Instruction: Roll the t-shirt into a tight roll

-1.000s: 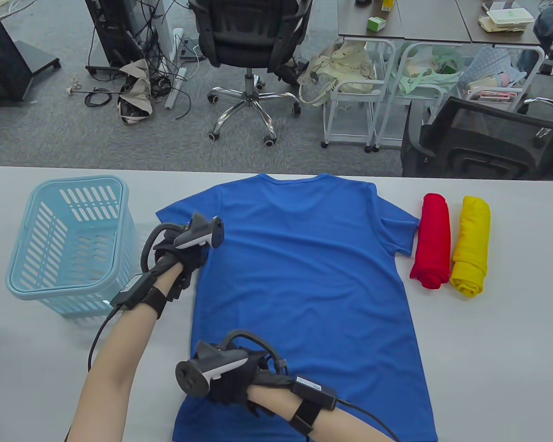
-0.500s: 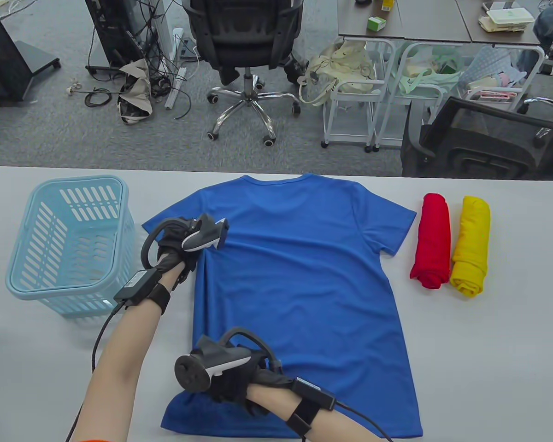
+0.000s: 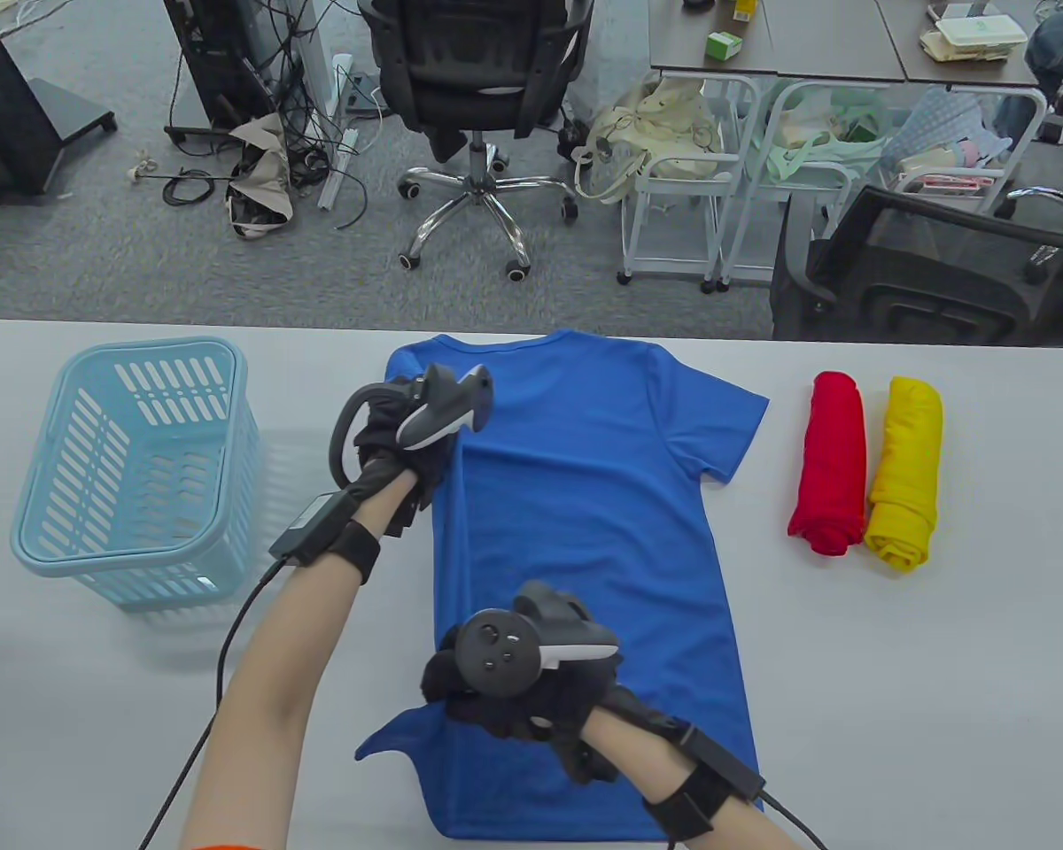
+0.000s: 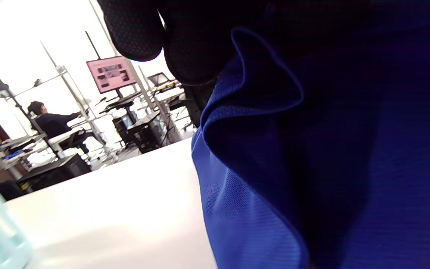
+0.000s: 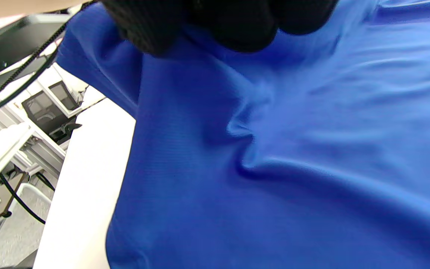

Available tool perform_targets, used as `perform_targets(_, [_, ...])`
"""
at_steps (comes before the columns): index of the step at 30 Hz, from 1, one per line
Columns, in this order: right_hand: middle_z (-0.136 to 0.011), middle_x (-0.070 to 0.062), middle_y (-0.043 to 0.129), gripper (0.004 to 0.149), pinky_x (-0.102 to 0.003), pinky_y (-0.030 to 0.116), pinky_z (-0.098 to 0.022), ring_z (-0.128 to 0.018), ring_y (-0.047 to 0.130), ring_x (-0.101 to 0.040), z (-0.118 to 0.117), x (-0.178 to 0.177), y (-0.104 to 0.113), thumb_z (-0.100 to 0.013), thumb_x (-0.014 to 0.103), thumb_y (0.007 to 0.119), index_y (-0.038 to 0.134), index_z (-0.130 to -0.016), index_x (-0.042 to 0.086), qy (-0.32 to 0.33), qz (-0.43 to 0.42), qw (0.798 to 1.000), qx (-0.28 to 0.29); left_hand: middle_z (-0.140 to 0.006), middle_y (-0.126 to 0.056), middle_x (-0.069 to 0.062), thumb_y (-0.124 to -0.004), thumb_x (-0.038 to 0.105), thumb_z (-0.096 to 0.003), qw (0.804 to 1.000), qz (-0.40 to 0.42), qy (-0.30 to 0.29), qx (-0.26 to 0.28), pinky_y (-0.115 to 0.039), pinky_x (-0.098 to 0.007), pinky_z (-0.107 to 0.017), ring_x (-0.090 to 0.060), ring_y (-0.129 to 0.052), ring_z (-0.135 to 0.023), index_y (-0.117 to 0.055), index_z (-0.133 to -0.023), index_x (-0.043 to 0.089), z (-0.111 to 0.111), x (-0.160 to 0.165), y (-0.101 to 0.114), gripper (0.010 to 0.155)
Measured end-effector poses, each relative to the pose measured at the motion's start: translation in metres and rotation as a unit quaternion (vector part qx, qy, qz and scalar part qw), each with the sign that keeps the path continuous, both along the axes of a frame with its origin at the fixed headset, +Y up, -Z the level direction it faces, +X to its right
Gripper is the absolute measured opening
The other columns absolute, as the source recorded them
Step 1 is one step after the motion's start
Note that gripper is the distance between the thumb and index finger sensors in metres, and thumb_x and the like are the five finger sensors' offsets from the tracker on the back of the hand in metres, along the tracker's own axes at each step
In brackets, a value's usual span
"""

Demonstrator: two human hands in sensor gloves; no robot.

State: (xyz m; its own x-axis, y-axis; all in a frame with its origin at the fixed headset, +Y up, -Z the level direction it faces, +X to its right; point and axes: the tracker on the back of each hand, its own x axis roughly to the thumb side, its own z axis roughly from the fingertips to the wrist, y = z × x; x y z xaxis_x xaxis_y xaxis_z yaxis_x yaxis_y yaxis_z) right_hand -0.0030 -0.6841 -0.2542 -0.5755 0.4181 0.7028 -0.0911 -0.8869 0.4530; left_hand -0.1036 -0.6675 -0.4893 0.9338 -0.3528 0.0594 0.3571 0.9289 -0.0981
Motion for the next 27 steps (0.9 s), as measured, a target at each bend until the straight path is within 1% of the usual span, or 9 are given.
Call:
perform_targets(5, [-0.097, -0.007, 0.068, 0.037, -0.05, 0.066, -0.064, -0.071, 0.082, -0.019, 0.001, 0.084, 0.005, -0.054, 0.032, 0.077, 0.069, -0.09, 0.029, -0.062, -0.019, 0.998, -0.013, -0.092, -0.081, 0.012, -0.066, 0.05, -0.0518, 0.999, -0.016, -0.051, 0.01, -0.073, -0.043, -0.075, -0.011, -0.088, -0.081, -0.06, -0.094, 0.044, -0.002, 0.084, 0.008, 0.043])
perform_targets(8, [-0.099, -0.007, 0.069, 0.038, -0.052, 0.067, -0.064, -0.073, 0.083, -0.021, 0.0, 0.142, 0.004, -0.053, 0.033, 0.079, 0.072, -0.09, 0.029, -0.109, -0.008, 0.993, -0.051, -0.096, -0.079, 0.013, -0.065, 0.051, -0.0527, 0.997, -0.017, -0.073, 0.012, -0.072, -0.043, -0.076, -0.011, -0.087, -0.085, -0.057, -0.096, 0.045, 0.0, 0.129, 0.006, 0.045])
perform_targets(11, [-0.101, -0.011, 0.074, 0.039, -0.056, 0.066, -0.064, -0.077, 0.087, -0.027, -0.005, 0.204, -0.005, -0.052, 0.043, 0.078, 0.084, -0.087, 0.026, -0.209, 0.023, 0.974, -0.089, -0.119, -0.057, 0.008, -0.06, 0.053, -0.053, 0.994, 0.005, -0.103, -0.025, -0.065, -0.047, -0.08, -0.017, -0.075, -0.104, -0.03, -0.109, 0.047, 0.006, 0.162, -0.003, 0.064])
perform_targets(13, [-0.103, -0.014, 0.072, 0.045, -0.057, 0.063, -0.065, -0.079, 0.084, -0.031, -0.012, 0.236, -0.018, -0.056, 0.045, 0.073, 0.081, -0.093, 0.022, -0.256, -0.04, 0.957, -0.132, -0.124, -0.044, 0.003, -0.057, 0.053, -0.053, 0.992, 0.022, -0.11, -0.053, -0.061, -0.05, -0.081, -0.022, -0.067, -0.11, -0.02, -0.11, 0.046, 0.012, 0.171, -0.012, 0.068])
perform_targets(15, [-0.103, -0.018, 0.069, 0.046, -0.059, 0.061, -0.065, -0.079, 0.082, -0.034, -0.017, 0.252, -0.029, -0.059, 0.043, 0.07, 0.077, -0.096, 0.017, -0.297, -0.066, 0.938, -0.167, -0.125, -0.041, 0.002, -0.054, 0.054, -0.0521, 0.99, 0.006, -0.126, -0.06, -0.061, -0.051, -0.081, -0.024, -0.065, -0.111, -0.019, -0.11, 0.044, 0.021, 0.171, -0.022, 0.069])
perform_targets(19, [-0.106, -0.017, 0.063, 0.046, -0.058, 0.058, -0.067, -0.083, 0.078, -0.033, -0.021, 0.249, -0.034, -0.06, 0.04, 0.069, 0.072, -0.099, 0.017, -0.328, -0.008, 0.936, -0.126, -0.125, -0.043, -0.002, -0.051, 0.058, -0.0501, 0.986, -0.008, -0.148, -0.08, -0.062, -0.051, -0.08, -0.026, -0.066, -0.11, -0.026, -0.112, 0.039, 0.042, 0.15, -0.04, 0.069])
perform_targets(24, [-0.114, -0.016, 0.052, 0.049, -0.06, 0.052, -0.071, -0.097, 0.067, -0.037, -0.023, 0.207, -0.052, -0.06, 0.039, 0.07, 0.063, -0.105, 0.021, -0.302, 0.028, 0.949, -0.086, -0.121, -0.057, -0.003, -0.05, 0.061, -0.0478, 0.978, -0.034, -0.139, -0.152, -0.065, -0.052, -0.077, -0.028, -0.074, -0.106, -0.043, -0.111, 0.036, 0.075, 0.107, -0.073, 0.069])
perform_targets(26, [-0.119, -0.015, 0.042, 0.059, -0.061, 0.047, -0.073, -0.106, 0.054, -0.042, -0.026, 0.189, -0.06, -0.059, 0.043, 0.073, 0.053, -0.111, 0.024, -0.289, 0.075, 0.952, -0.064, -0.124, -0.045, -0.008, -0.041, 0.069, -0.0438, 0.968, -0.046, -0.126, -0.21, -0.061, -0.056, -0.079, -0.033, -0.064, -0.112, -0.03, -0.114, 0.032, 0.082, 0.095, -0.09, 0.079])
perform_targets(27, [-0.121, -0.015, 0.037, 0.067, -0.063, 0.042, -0.074, -0.11, 0.044, -0.044, -0.028, 0.178, -0.067, -0.057, 0.046, 0.074, 0.046, -0.114, 0.024, -0.277, 0.109, 0.953, -0.055, -0.125, -0.023, -0.012, -0.037, 0.072, -0.042, 0.959, -0.051, -0.115, -0.254, -0.056, -0.058, -0.081, -0.039, -0.046, -0.115, -0.012, -0.113, 0.03, 0.086, 0.089, -0.1, 0.086])
